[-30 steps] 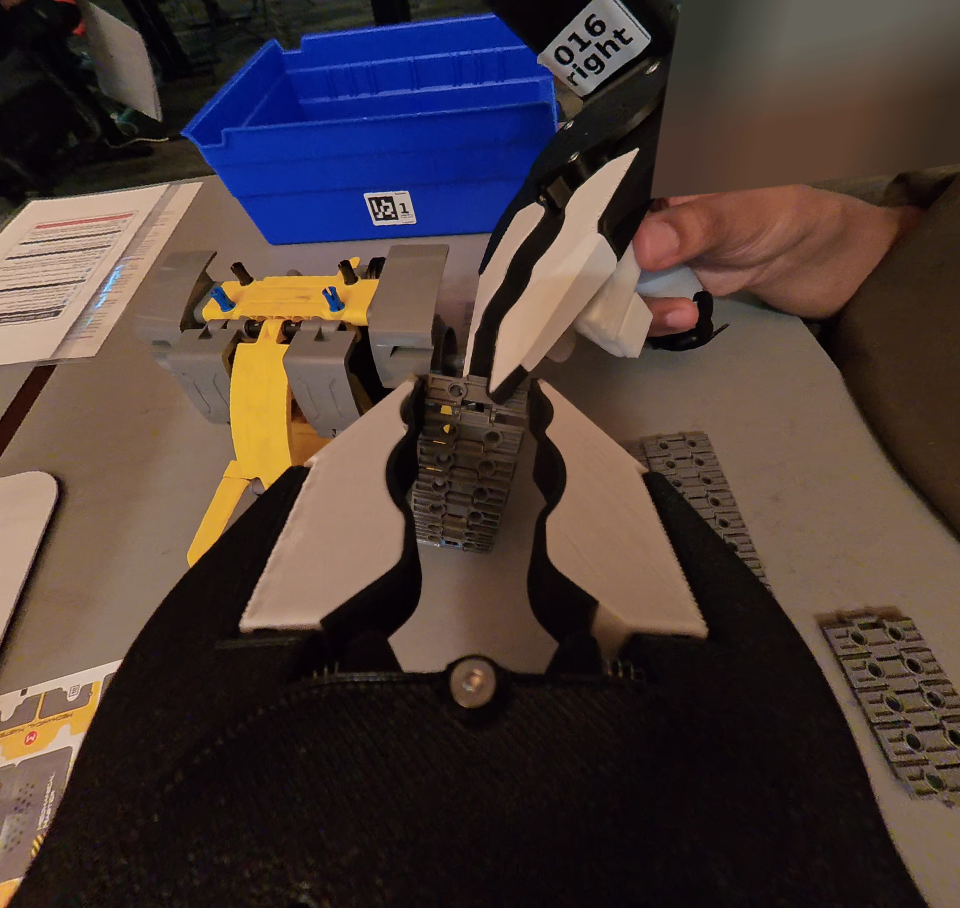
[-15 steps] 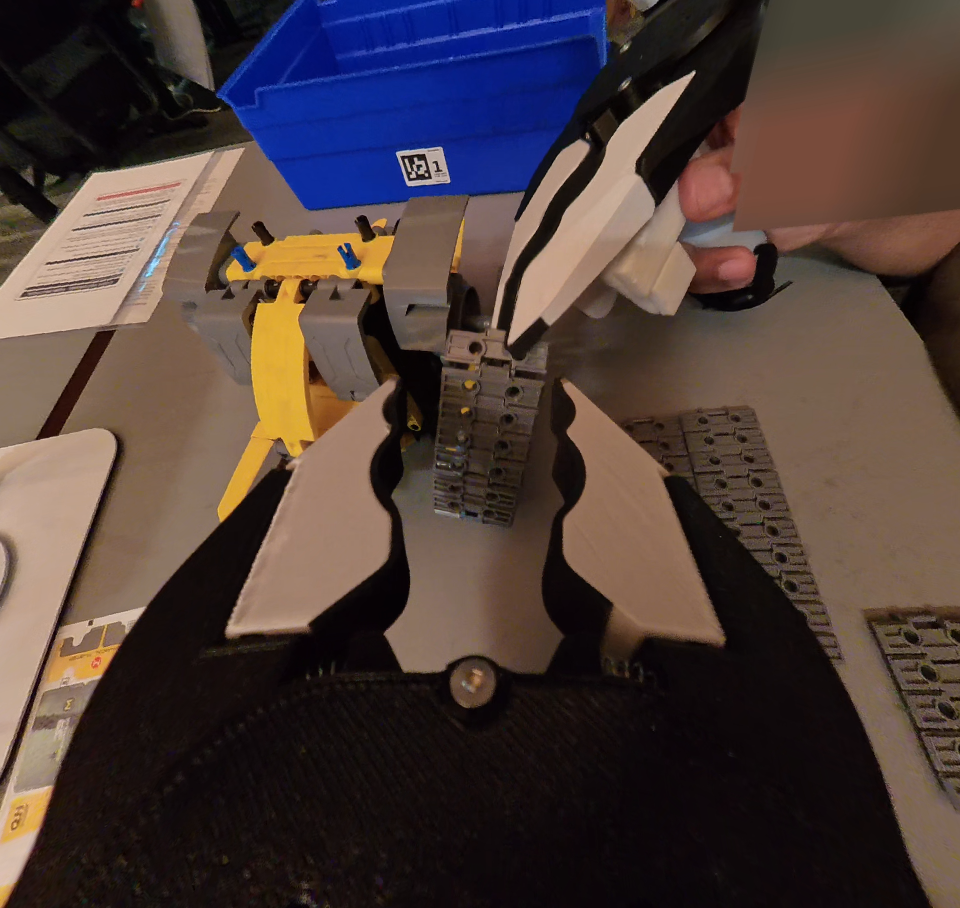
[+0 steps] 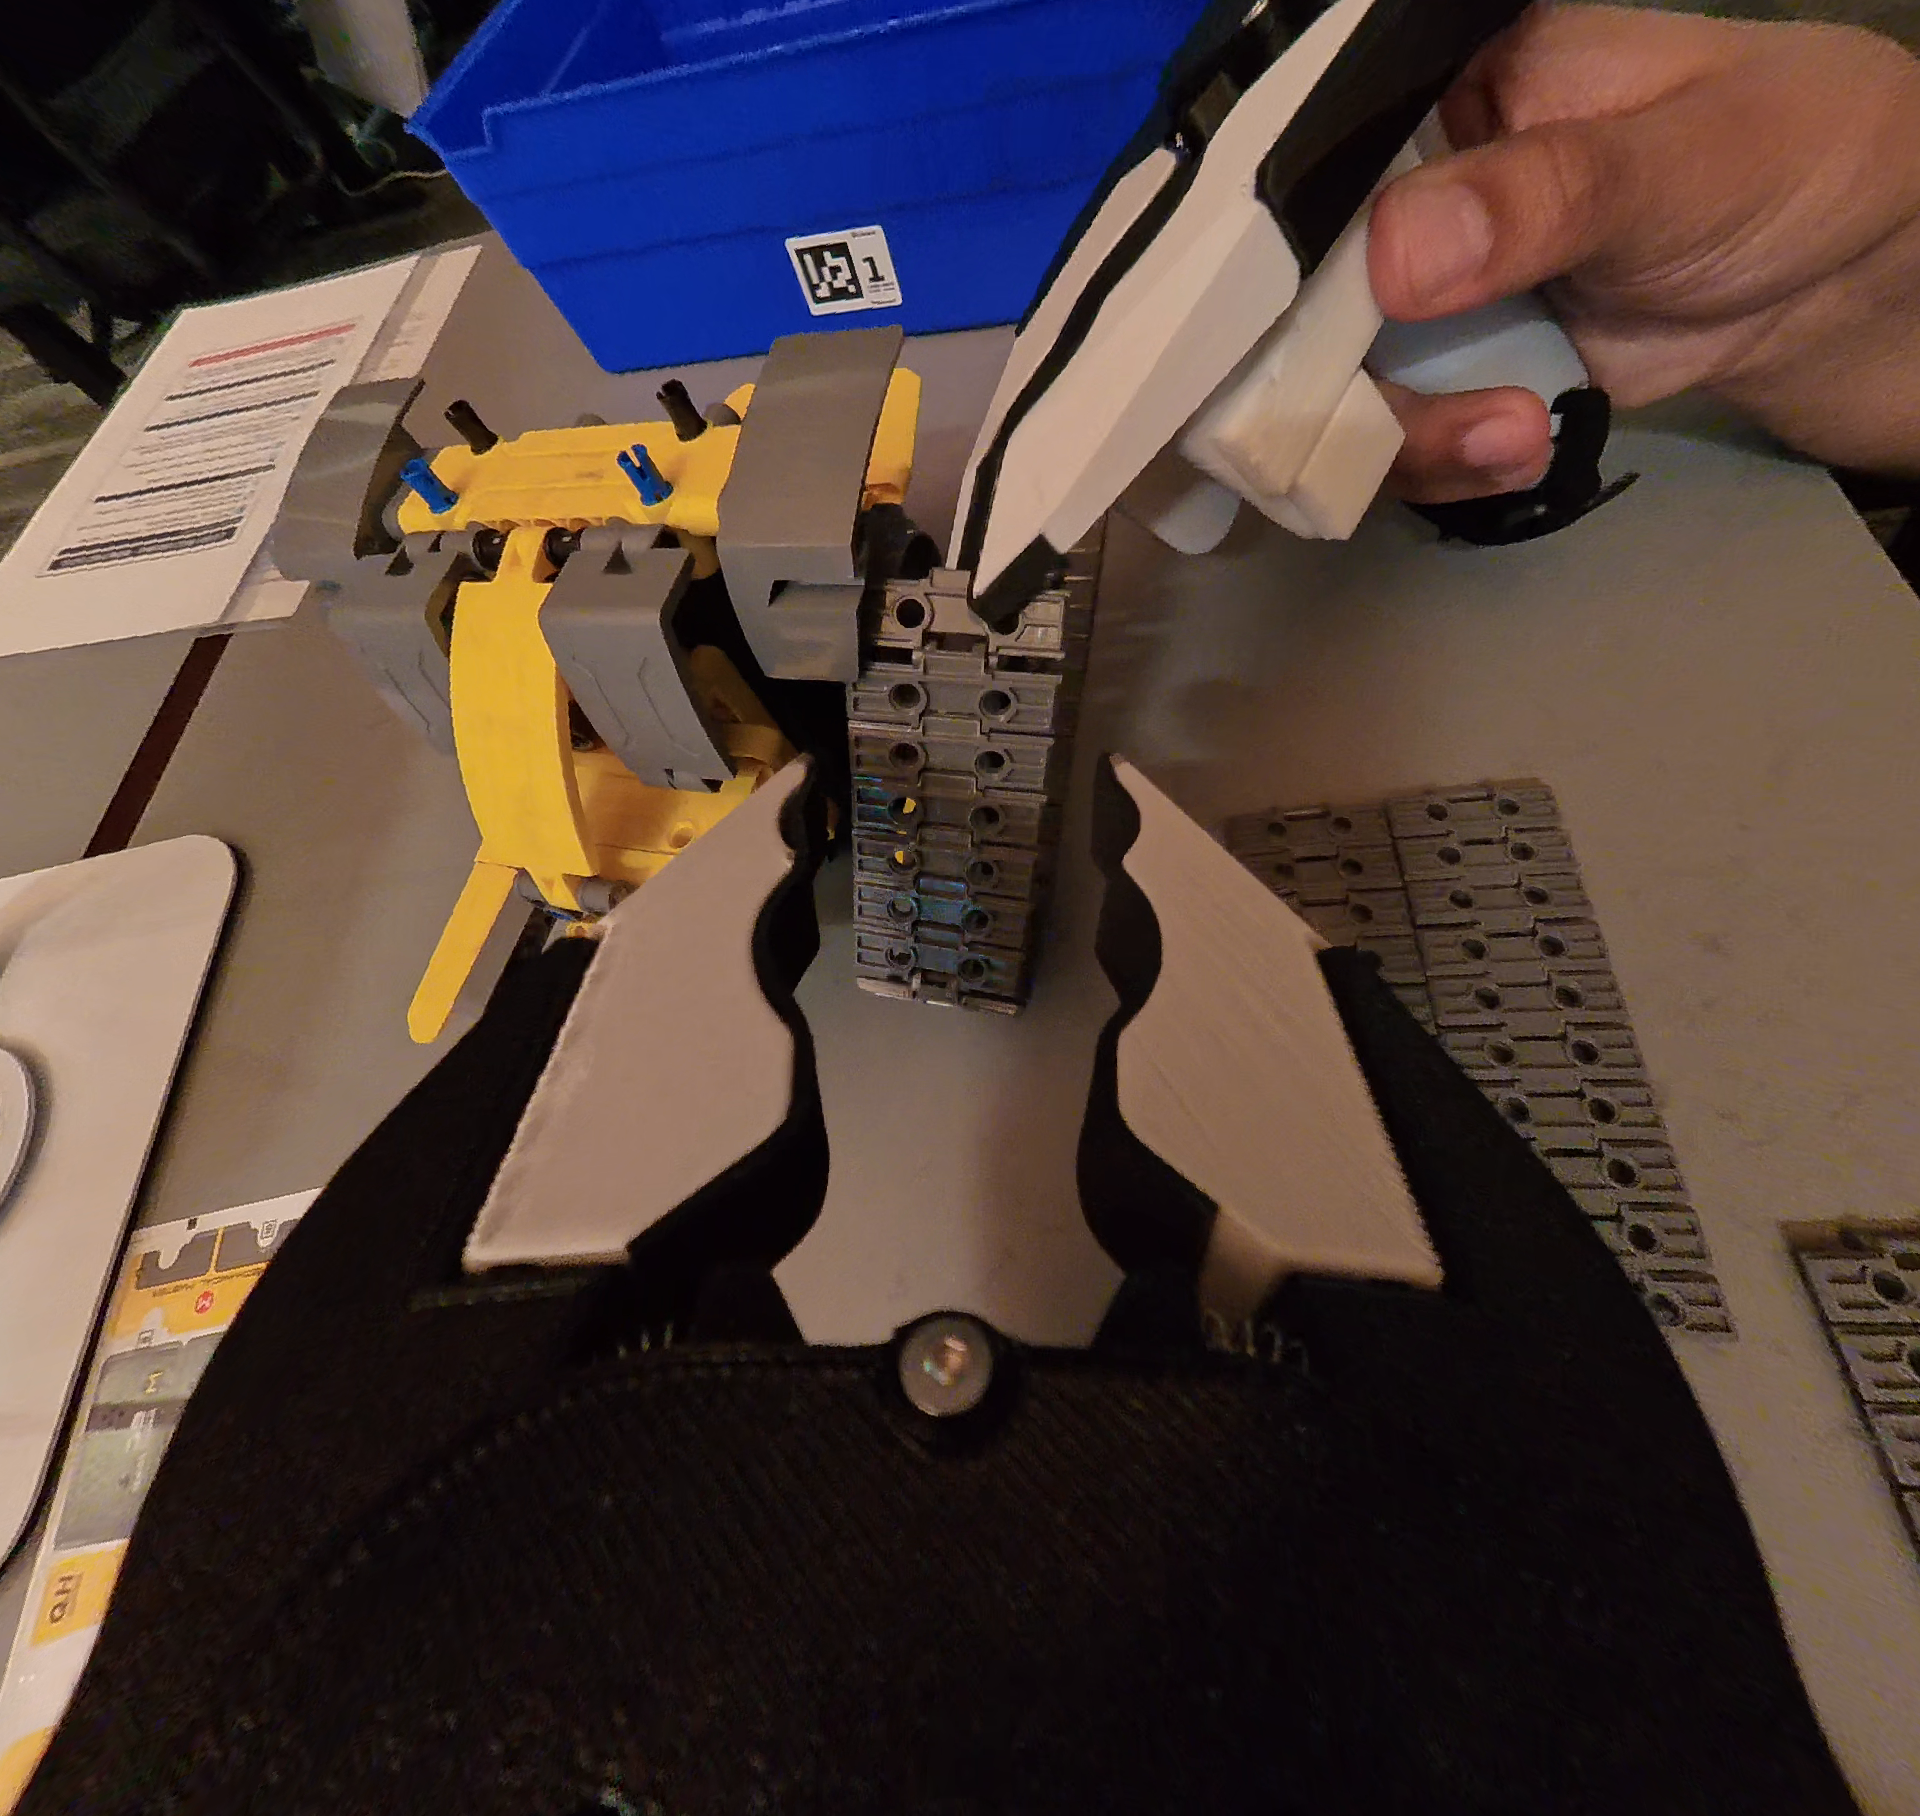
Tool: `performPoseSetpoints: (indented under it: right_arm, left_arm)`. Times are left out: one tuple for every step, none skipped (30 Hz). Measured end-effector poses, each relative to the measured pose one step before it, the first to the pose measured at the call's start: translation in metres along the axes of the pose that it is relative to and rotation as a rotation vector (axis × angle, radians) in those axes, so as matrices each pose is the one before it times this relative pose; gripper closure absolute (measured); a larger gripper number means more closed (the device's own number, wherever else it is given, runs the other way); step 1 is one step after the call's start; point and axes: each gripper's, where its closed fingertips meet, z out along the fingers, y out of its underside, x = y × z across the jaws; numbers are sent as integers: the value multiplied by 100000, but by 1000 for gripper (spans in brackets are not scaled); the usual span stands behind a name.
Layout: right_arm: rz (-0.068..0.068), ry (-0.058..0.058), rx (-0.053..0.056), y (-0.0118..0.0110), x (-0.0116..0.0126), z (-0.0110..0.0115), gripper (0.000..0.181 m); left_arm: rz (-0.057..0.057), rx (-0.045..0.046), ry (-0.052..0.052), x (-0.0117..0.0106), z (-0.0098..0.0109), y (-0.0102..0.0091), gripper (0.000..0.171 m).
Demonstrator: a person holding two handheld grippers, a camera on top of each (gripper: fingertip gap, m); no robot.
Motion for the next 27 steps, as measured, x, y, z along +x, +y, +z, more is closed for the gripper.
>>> performPoseSetpoints:
  right_arm:
    - [-35, 49, 229, -72, -19, 6, 174]
    - [-286, 209, 399, -110, 0, -18, 175]
    - [-216, 165, 564, -151, 28, -44, 174]
    - [-9, -35, 759, -162, 23, -53, 174]
    - [144, -174, 981, -194, 19, -64, 174]
    - [153, -209, 1163, -198, 18, -58, 174]
    - [133, -7, 1091, -159, 45, -80, 174]
    - [108, 146, 972, -141, 57, -69, 174]
    - [138, -36, 928, -113, 34, -79, 174]
    - [399, -232, 736, -90, 21, -68, 174]
    - [426, -202, 590, -73, 19, -49, 175]
    - [334, 21, 466, -49, 61, -46, 174]
    - [381, -130, 385, -37, 48, -30, 174]
    - [636, -332, 349, -29, 28, -19, 175]
    - [818, -403, 341, -19, 25, -17, 174]
    - [942, -448, 357, -40, 34, -14, 174]
    - [949, -456, 441, -51, 47, -17, 174]
    - [957, -559, 415, -43, 26, -30, 174]
    - [1015, -615, 285, -40, 28, -29, 174]
    - [1025, -646, 95, -2, 16, -4, 174]
    - [1024, -579, 134, 5, 26, -12, 174]
    - [943, -456, 163, -1, 50, -21, 173]
    - [809, -468, 133, 1, 42, -5, 174]
    - [859, -581, 175, 0, 15, -4, 174]
    - [849, -589, 215, -21, 16, -12, 174]
    - [818, -574, 228, -32, 14, -13, 174]
    - [725, -569, 229, -34, 8, -34, 174]
  left_arm:
    - [58, -291, -249, -10, 63, 79, 122]
    - [-60, -251, -321, -33, 54, 74, 122]
    - [-108, -88, -274, -33, 49, 39, 122]
    - [-186, -14, -120, -19, 54, 32, 122]
    - [-260, -50, -204, -26, 52, 37, 122]
    - [-209, -67, -578, -78, 43, 55, 122]
    - [-131, -76, -699, -86, 43, 53, 122]
    - [-179, -99, -486, -59, 35, 61, 122]
    - [-273, -115, -374, -46, 35, 53, 122]
    - [-306, -42, -448, -62, 29, 39, 122]
    - [-340, 127, -282, -29, 18, 16, 122]
    - [-373, 217, -92, 6, 30, -2, 122]
    - [-359, 59, -102, 6, 41, 30, 122]
    - [-216, -92, -314, -20, 48, 50, 122]
    - [-217, -135, -358, -25, 62, 58, 122]
    - [-353, -59, -428, -39, 68, 50, 122]
    - [-364, 108, -483, -38, 73, 28, 122]
    - [-381, 149, -831, -95, 77, 12, 123]
    - [-407, 111, -1078, -139, 79, 29, 124]
    - [-372, 18, -750, -96, 86, 35, 126]
    - [-329, -68, -564, -79, 74, 52, 128]
    - [-177, -11, -328, -43, 48, 47, 129]
    - [-377, 281, 114, 19, 19, -10, 129]
    - [-356, 276, 205, 36, 7, -16, 130]
    - [-184, 366, 84, 17, -10, -41, 132]
    - [-40, 524, -1, 14, -41, -68, 132]
    - [-80, 588, 91, 7, -46, -78, 133]
